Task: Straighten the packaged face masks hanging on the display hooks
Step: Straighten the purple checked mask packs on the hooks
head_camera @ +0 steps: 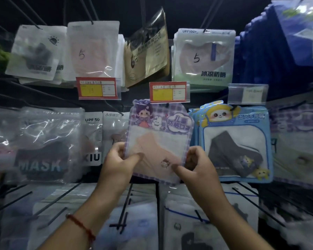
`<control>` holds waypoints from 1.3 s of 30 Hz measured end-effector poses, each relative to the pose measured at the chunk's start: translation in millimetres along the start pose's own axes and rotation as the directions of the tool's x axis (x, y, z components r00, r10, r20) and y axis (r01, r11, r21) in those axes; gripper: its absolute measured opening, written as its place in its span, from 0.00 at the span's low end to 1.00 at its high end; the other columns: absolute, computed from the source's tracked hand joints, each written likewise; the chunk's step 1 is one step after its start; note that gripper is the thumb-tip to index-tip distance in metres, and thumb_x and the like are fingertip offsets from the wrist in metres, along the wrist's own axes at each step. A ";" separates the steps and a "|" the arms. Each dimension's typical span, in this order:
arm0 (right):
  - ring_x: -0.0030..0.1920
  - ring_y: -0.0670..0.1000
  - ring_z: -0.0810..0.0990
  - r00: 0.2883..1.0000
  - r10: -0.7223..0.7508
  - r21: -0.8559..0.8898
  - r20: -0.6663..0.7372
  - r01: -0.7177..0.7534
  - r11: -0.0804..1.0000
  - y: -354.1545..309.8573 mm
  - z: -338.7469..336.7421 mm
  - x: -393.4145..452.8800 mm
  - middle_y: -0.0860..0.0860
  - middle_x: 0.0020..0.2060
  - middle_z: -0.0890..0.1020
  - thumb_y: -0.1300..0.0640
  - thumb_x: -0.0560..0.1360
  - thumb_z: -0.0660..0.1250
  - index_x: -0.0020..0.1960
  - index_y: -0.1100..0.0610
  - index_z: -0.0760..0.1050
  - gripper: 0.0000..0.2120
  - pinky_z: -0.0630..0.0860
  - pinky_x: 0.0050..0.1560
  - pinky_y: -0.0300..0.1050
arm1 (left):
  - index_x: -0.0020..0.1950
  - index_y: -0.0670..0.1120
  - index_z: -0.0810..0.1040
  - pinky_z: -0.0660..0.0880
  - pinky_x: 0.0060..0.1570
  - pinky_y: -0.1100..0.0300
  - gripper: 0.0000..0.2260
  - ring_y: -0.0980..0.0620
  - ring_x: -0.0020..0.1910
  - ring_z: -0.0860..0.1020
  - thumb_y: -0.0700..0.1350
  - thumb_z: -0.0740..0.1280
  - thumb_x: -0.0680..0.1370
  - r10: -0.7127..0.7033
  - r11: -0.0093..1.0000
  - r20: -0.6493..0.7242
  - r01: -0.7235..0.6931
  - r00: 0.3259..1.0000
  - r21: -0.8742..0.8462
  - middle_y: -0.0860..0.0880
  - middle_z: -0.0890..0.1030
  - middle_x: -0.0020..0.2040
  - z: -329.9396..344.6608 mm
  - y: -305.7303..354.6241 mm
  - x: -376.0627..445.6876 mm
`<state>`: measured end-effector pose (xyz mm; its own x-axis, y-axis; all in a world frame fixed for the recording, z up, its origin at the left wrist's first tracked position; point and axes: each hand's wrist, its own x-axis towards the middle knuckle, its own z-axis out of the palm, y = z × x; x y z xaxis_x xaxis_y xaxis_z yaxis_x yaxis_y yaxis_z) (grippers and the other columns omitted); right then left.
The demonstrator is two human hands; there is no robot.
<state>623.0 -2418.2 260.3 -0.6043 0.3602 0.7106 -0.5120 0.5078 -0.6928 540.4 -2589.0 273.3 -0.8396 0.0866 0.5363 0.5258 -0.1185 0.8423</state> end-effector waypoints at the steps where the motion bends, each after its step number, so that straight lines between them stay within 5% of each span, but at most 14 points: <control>1: 0.44 0.58 0.83 1.000 -0.006 0.037 0.016 0.005 0.999 -4.0 -1.5 -1.1 0.54 0.41 0.84 0.64 0.71 0.72 0.47 0.55 0.74 0.10 0.80 0.47 0.61 | 0.51 0.52 0.78 0.80 0.48 0.53 0.09 0.51 0.44 0.85 0.44 0.74 0.75 0.007 1.000 0.021 -0.006 1.000 -0.016 0.50 0.86 0.45 -3.4 3.9 -1.0; 4: 0.47 0.61 0.83 0.999 -0.016 0.147 0.049 0.008 0.989 -21.3 -7.9 -1.6 0.55 0.43 0.86 0.65 0.74 0.70 0.49 0.58 0.78 0.05 0.80 0.48 0.65 | 0.52 0.46 0.79 0.80 0.47 0.54 0.07 0.48 0.45 0.85 0.40 0.73 0.75 0.079 0.995 0.102 -0.073 0.992 -0.061 0.48 0.86 0.45 -12.2 16.3 -6.9; 9: 0.46 0.53 0.85 0.993 -0.068 0.351 0.095 0.031 0.936 -59.4 -22.0 4.1 0.53 0.46 0.86 0.61 0.77 0.66 0.56 0.58 0.79 0.09 0.83 0.42 0.47 | 0.54 0.46 0.80 0.81 0.42 0.58 0.10 0.49 0.46 0.86 0.38 0.73 0.73 0.101 0.991 0.298 -0.071 0.949 -0.110 0.47 0.87 0.46 -21.6 27.4 -19.7; 14: 0.44 0.53 0.85 0.993 -0.049 0.408 0.107 0.001 0.913 -73.7 -38.1 22.0 0.56 0.45 0.86 0.58 0.72 0.68 0.53 0.59 0.77 0.10 0.83 0.45 0.46 | 0.55 0.50 0.81 0.81 0.44 0.61 0.17 0.52 0.48 0.85 0.43 0.74 0.66 0.096 0.995 0.452 -0.086 0.887 -0.042 0.51 0.87 0.48 -27.0 32.0 -24.8; 20: 0.41 0.53 0.85 0.984 -0.021 0.301 0.177 -0.034 0.953 -64.2 -52.1 22.0 0.58 0.42 0.86 0.59 0.70 0.69 0.49 0.59 0.78 0.08 0.81 0.38 0.41 | 0.59 0.62 0.74 0.81 0.43 0.57 0.21 0.52 0.47 0.84 0.51 0.76 0.71 0.219 0.974 0.383 -0.223 0.898 -0.035 0.51 0.85 0.48 -25.7 45.1 -13.9; 24: 0.42 0.52 0.85 0.980 -0.008 0.273 0.201 -0.048 0.961 -56.4 -66.5 18.5 0.57 0.44 0.86 0.61 0.71 0.69 0.51 0.62 0.77 0.09 0.80 0.39 0.40 | 0.64 0.68 0.70 0.82 0.48 0.47 0.24 0.48 0.47 0.83 0.46 0.74 0.75 0.367 0.899 0.427 -0.434 0.826 0.067 0.50 0.84 0.48 -9.9 50.6 -10.0; 30: 0.47 0.53 0.85 0.988 -0.034 0.102 0.148 0.019 0.995 -48.1 -99.0 12.0 0.55 0.47 0.86 0.59 0.73 0.70 0.53 0.59 0.79 0.09 0.81 0.50 0.47 | 0.62 0.58 0.81 0.72 0.46 0.75 0.19 0.66 0.50 0.79 0.40 0.74 0.75 0.530 0.710 0.521 -0.686 0.669 0.158 0.63 0.82 0.53 20.6 60.5 -12.2; 35: 0.44 0.47 0.85 0.983 -0.104 0.075 0.151 0.094 0.993 -44.2 -124.0 12.2 0.52 0.44 0.86 0.59 0.72 0.70 0.51 0.56 0.80 0.08 0.79 0.44 0.39 | 0.61 0.51 0.83 0.69 0.48 0.75 0.14 0.64 0.50 0.78 0.44 0.72 0.76 0.612 0.574 0.571 -0.804 0.547 0.154 0.62 0.80 0.49 47.8 73.2 -9.2; 39: 0.43 0.47 0.84 0.978 -0.201 -0.080 0.055 0.205 0.976 -41.7 -147.2 14.6 0.46 0.46 0.84 0.53 0.68 0.74 0.54 0.43 0.77 0.16 0.80 0.44 0.43 | 0.60 0.52 0.83 0.71 0.46 0.72 0.13 0.59 0.47 0.79 0.43 0.69 0.76 0.668 0.520 0.539 -0.840 0.512 0.154 0.55 0.83 0.48 72.6 84.9 -9.3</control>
<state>725.5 -2318.9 317.6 -0.5219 0.2072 0.8275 -0.5746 0.6316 -0.5205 602.8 -2528.1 343.7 -0.0049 0.4987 0.8667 0.9998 0.0177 -0.0046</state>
